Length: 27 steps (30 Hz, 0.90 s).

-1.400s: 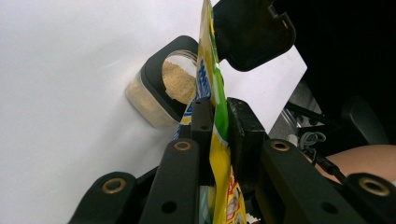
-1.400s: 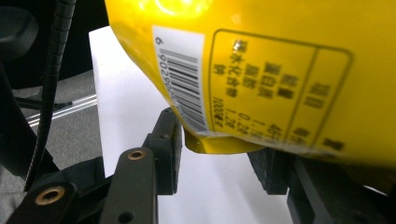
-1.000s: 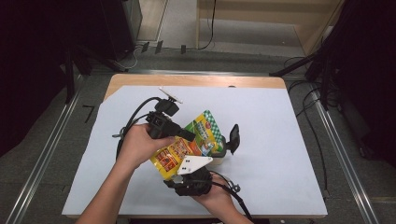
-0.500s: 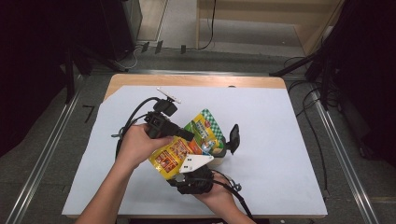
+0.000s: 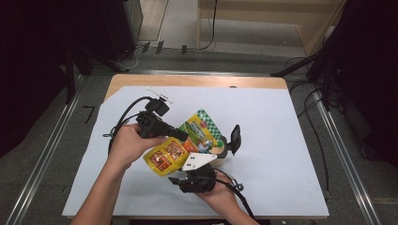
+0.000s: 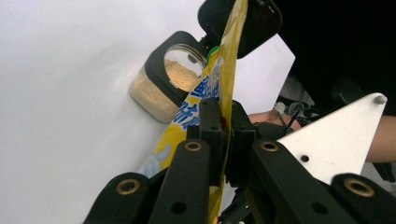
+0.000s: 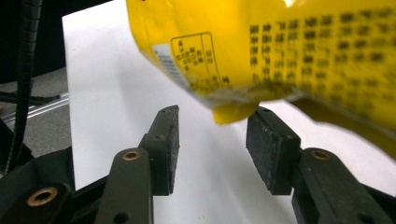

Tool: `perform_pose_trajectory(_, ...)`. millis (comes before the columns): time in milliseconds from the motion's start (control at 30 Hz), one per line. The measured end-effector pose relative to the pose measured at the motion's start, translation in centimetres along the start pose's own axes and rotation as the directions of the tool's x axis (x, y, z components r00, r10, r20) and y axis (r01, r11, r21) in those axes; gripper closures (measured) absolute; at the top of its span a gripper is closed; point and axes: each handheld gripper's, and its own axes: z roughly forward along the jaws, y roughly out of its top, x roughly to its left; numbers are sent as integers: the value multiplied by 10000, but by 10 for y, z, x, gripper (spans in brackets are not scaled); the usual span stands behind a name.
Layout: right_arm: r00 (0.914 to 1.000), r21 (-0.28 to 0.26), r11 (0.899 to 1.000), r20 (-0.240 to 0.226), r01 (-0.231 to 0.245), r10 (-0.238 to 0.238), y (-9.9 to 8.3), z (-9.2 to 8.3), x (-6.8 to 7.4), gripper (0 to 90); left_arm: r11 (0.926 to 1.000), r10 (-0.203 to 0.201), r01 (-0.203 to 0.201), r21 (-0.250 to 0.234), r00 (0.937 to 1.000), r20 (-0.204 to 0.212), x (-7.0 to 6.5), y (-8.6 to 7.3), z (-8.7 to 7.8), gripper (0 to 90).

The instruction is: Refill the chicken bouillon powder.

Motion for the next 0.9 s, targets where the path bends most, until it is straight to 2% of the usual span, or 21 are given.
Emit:
perform_pose_trajectory(533,9997,-35,9998,157,183,-183,1,0,0,547,9942,-2,3,-1075,10000,8,20,-8,-26,893)
perform_pose_trajectory(733,9996,-19,9997,151,229,-229,1,1,1,548,9894,-123,92,-1448,9997,-205,28,-10,-31,896)
perform_pose_trajectory(900,9995,-49,9998,219,210,-209,0,-1,2,548,9857,-351,282,-1662,9986,-389,42,-9,-29,900)
